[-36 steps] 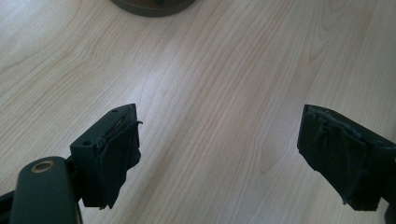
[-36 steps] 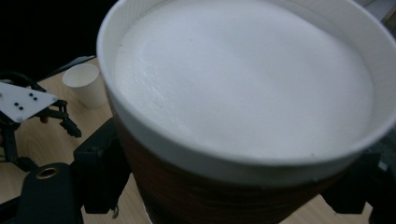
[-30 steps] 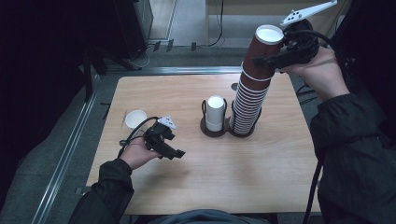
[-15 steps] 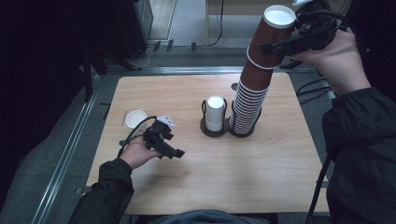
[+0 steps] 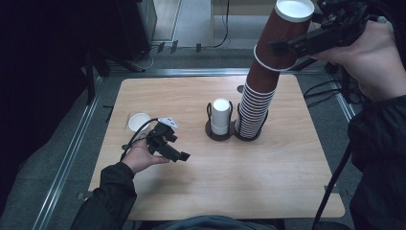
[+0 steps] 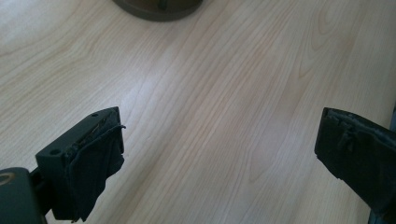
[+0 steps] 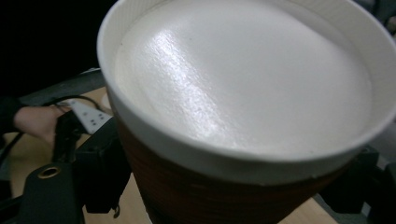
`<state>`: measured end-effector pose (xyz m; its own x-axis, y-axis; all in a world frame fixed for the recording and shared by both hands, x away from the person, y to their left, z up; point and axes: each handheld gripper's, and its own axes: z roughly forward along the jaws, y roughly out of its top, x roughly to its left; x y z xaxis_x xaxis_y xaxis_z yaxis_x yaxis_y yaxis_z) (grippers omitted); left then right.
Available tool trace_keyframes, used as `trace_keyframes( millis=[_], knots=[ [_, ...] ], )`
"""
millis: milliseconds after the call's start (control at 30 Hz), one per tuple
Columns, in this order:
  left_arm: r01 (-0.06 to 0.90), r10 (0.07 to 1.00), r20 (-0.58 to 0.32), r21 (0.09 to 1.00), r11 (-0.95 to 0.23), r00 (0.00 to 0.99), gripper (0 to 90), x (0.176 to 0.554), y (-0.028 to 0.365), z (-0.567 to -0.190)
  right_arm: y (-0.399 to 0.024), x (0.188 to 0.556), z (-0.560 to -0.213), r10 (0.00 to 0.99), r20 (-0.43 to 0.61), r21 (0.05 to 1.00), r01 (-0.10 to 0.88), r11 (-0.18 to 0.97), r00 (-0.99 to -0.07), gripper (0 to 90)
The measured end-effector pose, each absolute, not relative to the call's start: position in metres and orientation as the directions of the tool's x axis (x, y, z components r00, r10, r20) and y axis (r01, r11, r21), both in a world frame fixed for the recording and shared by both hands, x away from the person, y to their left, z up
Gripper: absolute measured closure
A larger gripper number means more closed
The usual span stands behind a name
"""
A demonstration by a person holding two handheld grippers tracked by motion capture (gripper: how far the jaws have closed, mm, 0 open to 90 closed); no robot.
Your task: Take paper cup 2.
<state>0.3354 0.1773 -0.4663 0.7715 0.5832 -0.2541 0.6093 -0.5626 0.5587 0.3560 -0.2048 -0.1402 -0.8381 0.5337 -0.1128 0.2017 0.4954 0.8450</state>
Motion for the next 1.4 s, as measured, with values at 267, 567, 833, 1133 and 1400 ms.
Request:
trace_keyframes(
  millis=[267,567,833,1133,1400],
  knots=[
    [0.606,0.580,-0.263,0.583,-0.542,0.771,0.3,0.335,0.182,-0.462,-0.186,0.324,-0.156,0.437,-0.126,0.813,0.160,0.560,-0.891,17.5],
    [0.573,0.553,-0.238,0.584,-0.575,0.798,1.1,0.332,0.180,-0.462,-0.177,0.307,-0.183,0.379,-0.098,0.805,0.151,0.574,-0.920,17.5],
    [0.580,0.543,-0.264,0.588,-0.565,0.797,5.0,0.332,0.181,-0.460,-0.166,0.298,-0.227,0.342,-0.091,0.786,0.144,0.601,-0.935,17.3],
    [0.579,0.541,-0.268,0.594,-0.559,0.797,5.8,0.331,0.181,-0.462,-0.156,0.297,-0.272,0.335,-0.076,0.765,0.160,0.623,-0.939,17.3],
    [0.570,0.521,-0.281,0.607,-0.554,0.806,12.9,0.331,0.181,-0.465,-0.147,0.294,-0.308,0.313,-0.057,0.760,0.162,0.629,-0.948,17.3]
  ],
)
